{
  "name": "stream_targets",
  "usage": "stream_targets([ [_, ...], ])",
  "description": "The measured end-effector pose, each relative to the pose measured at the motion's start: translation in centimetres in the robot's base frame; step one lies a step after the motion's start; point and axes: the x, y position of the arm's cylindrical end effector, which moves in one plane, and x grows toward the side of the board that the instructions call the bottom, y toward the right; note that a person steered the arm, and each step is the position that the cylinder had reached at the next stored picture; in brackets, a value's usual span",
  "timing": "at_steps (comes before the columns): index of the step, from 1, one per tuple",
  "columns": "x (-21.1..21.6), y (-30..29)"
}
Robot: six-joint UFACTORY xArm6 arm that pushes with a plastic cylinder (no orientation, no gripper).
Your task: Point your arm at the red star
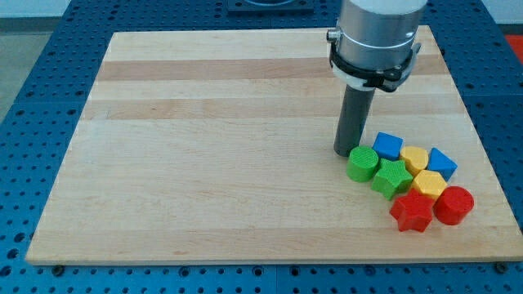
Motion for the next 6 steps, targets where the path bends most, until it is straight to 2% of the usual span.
stream_targets([
  [1, 0.0, -0.7],
  [3, 0.7, -8.1],
  [5, 9.1, -7.0],
  [6, 13.4, -3.6],
])
